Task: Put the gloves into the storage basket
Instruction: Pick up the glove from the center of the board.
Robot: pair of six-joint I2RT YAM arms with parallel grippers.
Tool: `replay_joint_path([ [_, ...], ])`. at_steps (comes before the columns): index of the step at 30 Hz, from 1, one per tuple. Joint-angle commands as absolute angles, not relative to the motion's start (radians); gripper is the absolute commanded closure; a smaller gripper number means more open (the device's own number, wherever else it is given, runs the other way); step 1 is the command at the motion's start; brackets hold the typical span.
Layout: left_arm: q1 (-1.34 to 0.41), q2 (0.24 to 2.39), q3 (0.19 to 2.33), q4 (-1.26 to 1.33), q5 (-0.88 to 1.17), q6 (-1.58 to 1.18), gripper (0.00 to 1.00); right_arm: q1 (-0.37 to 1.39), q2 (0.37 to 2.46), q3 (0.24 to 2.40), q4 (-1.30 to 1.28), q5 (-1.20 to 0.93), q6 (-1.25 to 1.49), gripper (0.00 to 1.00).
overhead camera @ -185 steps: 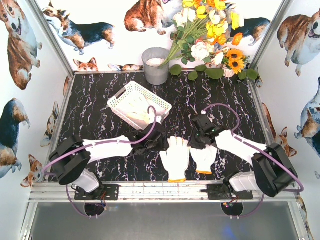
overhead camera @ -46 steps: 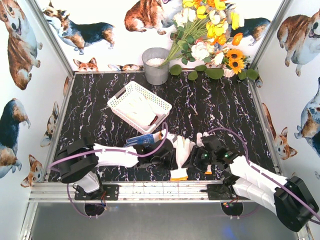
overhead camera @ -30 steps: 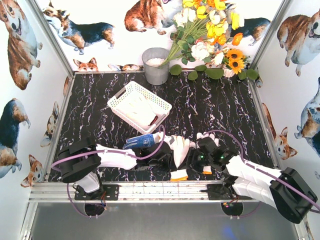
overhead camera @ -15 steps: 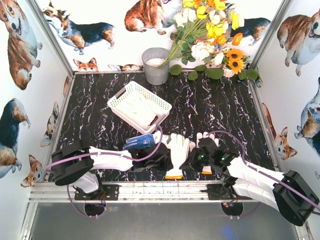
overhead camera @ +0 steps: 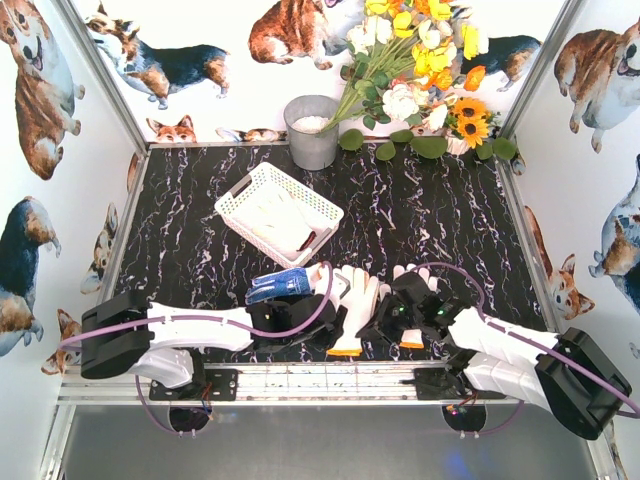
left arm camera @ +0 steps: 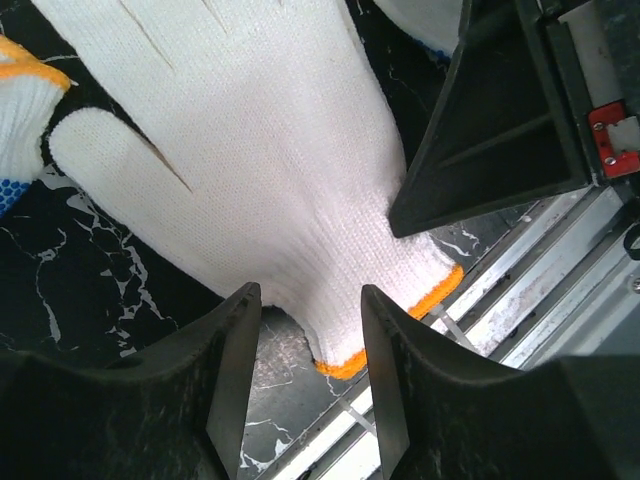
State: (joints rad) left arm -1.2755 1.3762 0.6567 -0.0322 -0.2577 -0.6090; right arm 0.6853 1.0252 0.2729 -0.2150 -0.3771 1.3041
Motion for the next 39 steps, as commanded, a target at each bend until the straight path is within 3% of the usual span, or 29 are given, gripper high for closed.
replay_joint_path([
  [1,-1.283,1.408,0.672,-0.046,-0.298,-0.559,0.62,0.689,1.029,0.308,-0.176,-0.384,1.293,0.88],
  [6,-1.282,1.467,0.667,-0.018,-0.303,-0.647,0.71,0.689,1.012,0.289,-0.180,-0.369,1.276,0.75],
  [11,-1.283,1.472,0.630,0.038,-0.264,-0.741,0.69,0.690,1.009,0.285,-0.189,-0.368,1.242,0.65],
  [22,-1.282,1.490,0.562,0.036,-0.241,-0.840,0.77,0.710,1.059,0.248,-0.102,-0.392,1.253,0.57],
  [33,-1.283,1.517,0.563,0.028,-0.242,-0.857,0.79,0.747,1.166,0.230,0.020,-0.400,1.322,0.60],
  [39,-1.283,1.511,0.561,0.022,-0.272,-0.858,0.79,0.747,1.174,0.259,0.031,-0.405,1.360,0.80],
])
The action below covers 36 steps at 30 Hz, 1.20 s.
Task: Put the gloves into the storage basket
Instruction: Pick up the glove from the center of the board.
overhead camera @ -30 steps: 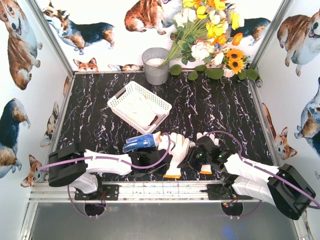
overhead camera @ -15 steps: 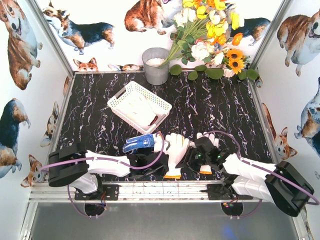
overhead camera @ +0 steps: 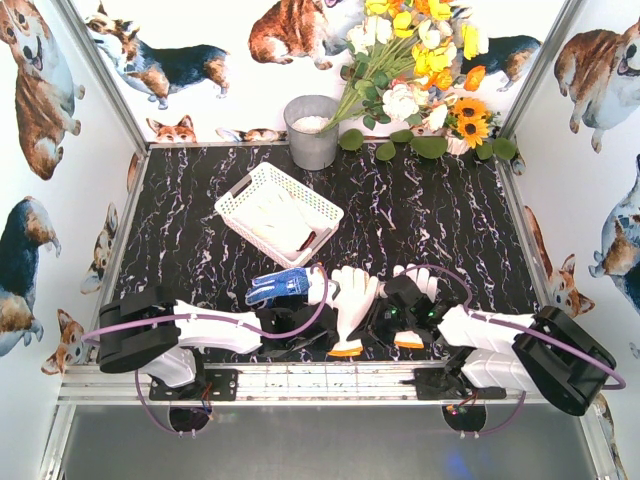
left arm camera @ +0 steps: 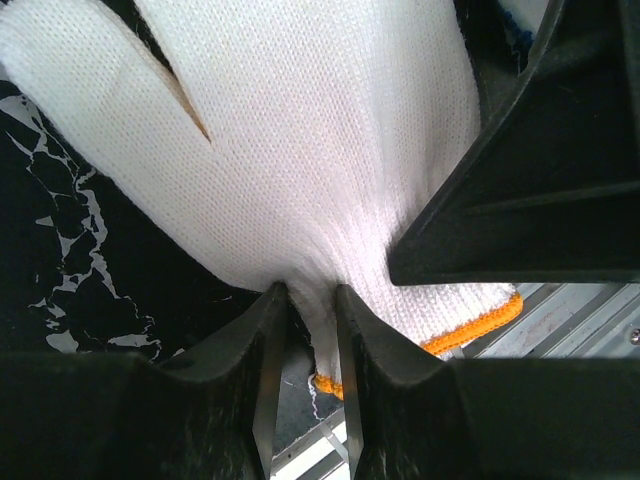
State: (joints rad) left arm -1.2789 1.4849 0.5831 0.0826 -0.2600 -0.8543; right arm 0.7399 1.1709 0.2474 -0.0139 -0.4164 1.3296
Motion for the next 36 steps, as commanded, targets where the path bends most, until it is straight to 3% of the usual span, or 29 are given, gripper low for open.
replay_joint_path([
  [1,-1.283,1.506,0.563,0.018,-0.278,-0.857,0.79,0.747,1.171,0.259,0.032,-0.404,1.371,0.81],
  [7,-1.283,1.477,0.572,-0.020,-0.296,-0.813,0.79,0.747,1.136,0.254,0.032,-0.398,1.428,0.85],
  [10,-1.283,1.432,0.578,-0.036,-0.306,-0.741,0.74,0.746,1.125,0.261,0.008,-0.389,1.442,0.89],
  [15,-1.284,1.345,0.628,-0.124,-0.379,-0.622,0.50,0.735,1.130,0.274,-0.016,-0.396,1.465,0.94],
  [20,-1.322,1.263,0.618,-0.085,-0.402,-0.482,0.36,0.704,1.137,0.283,-0.020,-0.438,1.488,0.95],
  [27,-1.493,1.260,0.643,-0.046,-0.571,-0.239,0.33,0.646,1.163,0.303,-0.029,-0.515,1.515,0.99],
  [36,-1.584,1.388,0.684,0.029,-0.580,-0.092,0.28,0.612,1.178,0.339,-0.048,-0.561,1.566,1.00],
])
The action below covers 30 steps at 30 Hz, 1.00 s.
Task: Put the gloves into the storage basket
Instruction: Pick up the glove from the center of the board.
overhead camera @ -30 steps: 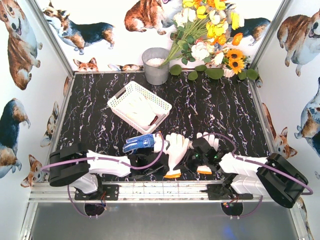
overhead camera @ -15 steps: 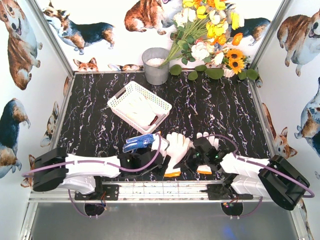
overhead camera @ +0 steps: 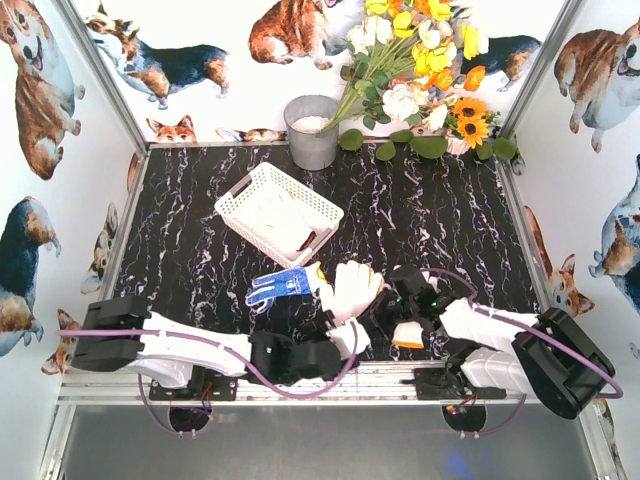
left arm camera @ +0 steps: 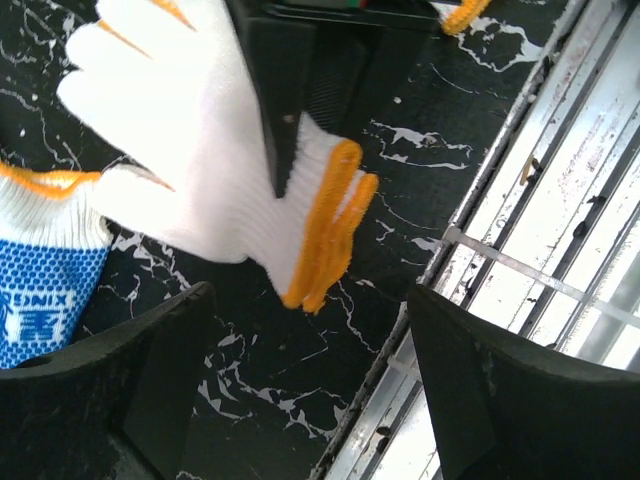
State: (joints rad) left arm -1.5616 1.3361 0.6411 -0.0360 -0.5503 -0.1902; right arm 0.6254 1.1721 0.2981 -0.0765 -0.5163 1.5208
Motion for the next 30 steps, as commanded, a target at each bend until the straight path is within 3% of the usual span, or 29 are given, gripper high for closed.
replay_joint_path([
  [1,-1.584,1.402,0.687,0.041,-0.577,-0.083,0.27,0.609,1.181,0.339,-0.042,-0.567,1.572,1.00],
  [9,-1.580,1.526,0.696,0.095,-0.644,-0.043,0.20,0.594,1.214,0.349,0.013,-0.624,1.600,1.00],
  [15,-1.555,1.582,0.701,0.125,-0.643,-0.038,0.24,0.591,1.224,0.353,0.033,-0.648,1.610,1.00],
  [19,-1.536,1.588,0.694,0.133,-0.663,-0.051,0.38,0.589,1.225,0.348,0.043,-0.656,1.616,1.00],
  [26,-1.515,1.572,0.684,0.156,-0.644,-0.079,0.82,0.588,1.228,0.324,0.099,-0.667,1.650,0.96],
  [29,-1.499,1.544,0.677,0.151,-0.613,-0.123,1.00,0.588,1.214,0.313,0.101,-0.645,1.654,0.81],
  [30,-1.491,1.535,0.678,0.143,-0.598,-0.144,1.00,0.588,1.207,0.310,0.099,-0.634,1.652,0.74],
])
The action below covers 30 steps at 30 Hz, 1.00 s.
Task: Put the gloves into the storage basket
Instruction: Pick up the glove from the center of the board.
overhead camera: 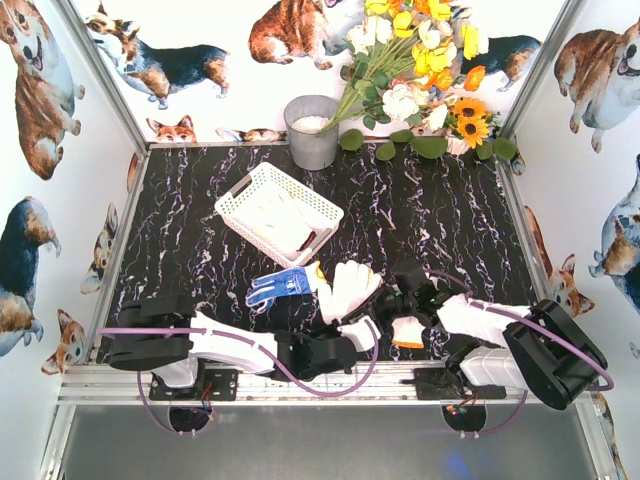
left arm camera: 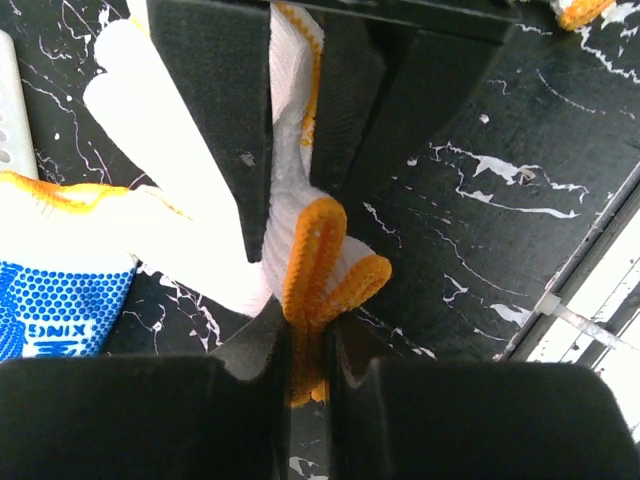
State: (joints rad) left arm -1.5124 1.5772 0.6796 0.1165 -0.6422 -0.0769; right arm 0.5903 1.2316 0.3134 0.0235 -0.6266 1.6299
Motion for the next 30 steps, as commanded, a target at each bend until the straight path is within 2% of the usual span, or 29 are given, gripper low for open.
replay_joint_path([
  [1,-1.482,1.525,0.678,0.133,-0.582,-0.161,1.00,0.588,1.197,0.307,0.092,-0.620,1.649,0.67],
  [4,-1.451,1.505,0.689,0.099,-0.509,-0.216,1.00,0.588,1.158,0.307,0.041,-0.569,1.626,0.51],
  [7,-1.438,1.490,0.700,0.074,-0.469,-0.261,1.00,0.588,1.126,0.312,-0.016,-0.511,1.597,0.39],
  [11,-1.423,1.465,0.710,0.052,-0.438,-0.290,1.00,0.588,1.136,0.323,-0.017,-0.475,1.581,0.33],
  [28,-1.406,1.404,0.675,0.113,-0.269,-0.284,1.00,0.592,1.289,0.370,0.073,-0.453,1.502,0.35],
  [30,-1.400,1.392,0.663,0.126,-0.236,-0.284,1.00,0.592,1.299,0.371,0.094,-0.464,1.493,0.40],
])
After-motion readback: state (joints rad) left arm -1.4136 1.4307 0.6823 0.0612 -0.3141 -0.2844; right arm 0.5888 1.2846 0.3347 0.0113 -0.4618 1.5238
